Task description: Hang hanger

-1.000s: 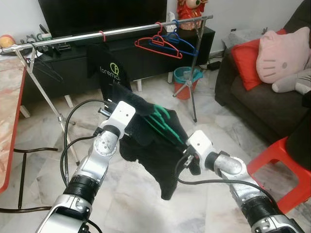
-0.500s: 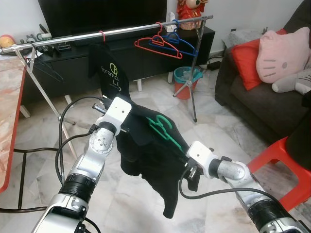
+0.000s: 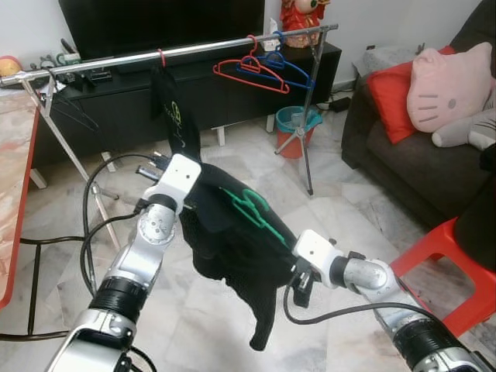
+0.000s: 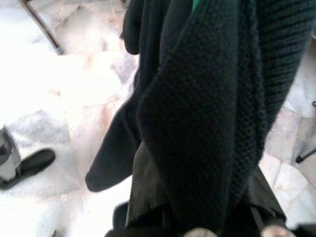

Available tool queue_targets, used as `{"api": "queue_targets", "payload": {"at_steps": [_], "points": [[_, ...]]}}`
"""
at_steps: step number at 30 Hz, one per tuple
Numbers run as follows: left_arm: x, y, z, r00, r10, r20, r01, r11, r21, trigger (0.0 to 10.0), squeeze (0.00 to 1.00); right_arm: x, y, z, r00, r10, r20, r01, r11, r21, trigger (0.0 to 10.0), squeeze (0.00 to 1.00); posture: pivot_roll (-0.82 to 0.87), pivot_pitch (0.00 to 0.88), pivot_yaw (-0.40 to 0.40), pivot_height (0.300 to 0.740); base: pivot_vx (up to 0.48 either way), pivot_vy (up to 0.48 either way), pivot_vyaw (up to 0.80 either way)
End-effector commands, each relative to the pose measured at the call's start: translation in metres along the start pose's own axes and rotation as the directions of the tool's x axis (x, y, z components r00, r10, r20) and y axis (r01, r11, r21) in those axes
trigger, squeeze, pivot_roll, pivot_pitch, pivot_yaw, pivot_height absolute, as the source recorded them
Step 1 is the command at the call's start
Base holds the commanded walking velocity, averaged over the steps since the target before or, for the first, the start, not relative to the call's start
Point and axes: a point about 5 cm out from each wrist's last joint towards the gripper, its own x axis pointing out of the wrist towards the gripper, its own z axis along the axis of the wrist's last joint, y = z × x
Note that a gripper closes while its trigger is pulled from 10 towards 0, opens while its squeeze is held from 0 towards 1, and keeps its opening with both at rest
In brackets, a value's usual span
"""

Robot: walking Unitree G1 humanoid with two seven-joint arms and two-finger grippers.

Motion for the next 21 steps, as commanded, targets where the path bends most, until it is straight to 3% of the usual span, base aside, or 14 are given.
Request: {"api": "queue_targets", "payload": {"at_steps": [1, 4, 9, 12, 15, 17, 19, 21], "points": [[0.01, 0.06, 0.001, 0.967, 0.255, -0.013, -0.255, 0.967, 0.018, 0.0, 0.0, -0.019, 0.007, -0.043, 0.98, 0.04, -0.193, -0.037, 0.999, 0.018, 0.0, 0.0, 0.06, 0.0, -0.01, 0.74, 0.0, 0.0, 0.0], [0.008, 0.058, -0.006, 0.972, 0.231, -0.041, -0.229, 0.972, 0.043, 0.0, 0.0, -0.024, 0.007, -0.054, 0.97, 0.012, -0.244, -0.011, 1.0, 0.005, 0.0, 0.0, 0.06, 0.0, -0.009, 0.74, 0.0, 0.0, 0.0], [0.003, 0.049, -0.016, 0.982, 0.171, -0.079, -0.164, 0.982, 0.094, 0.0, 0.0, -0.028, 0.009, -0.055, 0.973, 0.025, -0.229, -0.019, 0.999, 0.028, 0.0, 0.0, 0.06, 0.0, -0.009, 0.74, 0.0, 0.0, 0.0], [0.001, 0.047, -0.023, 0.984, 0.147, -0.1, -0.131, 0.98, 0.152, 0.0, 0.0, -0.032, 0.008, -0.057, 0.968, 0.029, -0.249, -0.03, 1.0, -0.001, 0.0, 0.0, 0.06, 0.0, -0.01, 0.74, 0.0, 0.0, 0.0], [-0.003, 0.045, -0.039, 0.981, 0.089, -0.171, -0.049, 0.974, 0.223, 0.0, 0.0, -0.043, 0.001, -0.065, 0.946, 0.018, -0.323, -0.047, 0.996, -0.081, 0.0, 0.0, 0.06, 0.0, -0.01, 0.74, 0.0, 0.0, 0.0], [-0.004, 0.045, -0.045, 0.978, 0.077, -0.192, -0.028, 0.969, 0.246, 0.0, 0.0, -0.045, 0.0, -0.065, 0.944, 0.03, -0.328, -0.062, 0.994, -0.088, 0.0, 0.0, 0.06, 0.0, -0.01, 0.74, 0.0, 0.0, 0.0], [-0.007, 0.043, -0.051, 0.977, 0.051, -0.206, 0.019, 0.946, 0.323, 0.0, 0.0, -0.049, 0.001, -0.065, 0.94, 0.07, -0.333, -0.102, 0.991, -0.081, 0.0, 0.0, 0.06, 0.0, -0.01, 0.74, 0.0, 0.0, 0.0], [-0.011, 0.039, -0.058, 0.971, 0.032, -0.238, 0.051, 0.94, 0.336, 0.0, 0.0, -0.054, 0.002, -0.066, 0.929, 0.104, -0.356, -0.148, 0.984, -0.1, 0.0, 0.0, 0.05, 0.0, -0.011, 0.74, 0.0, 0.0, 0.0]]}}
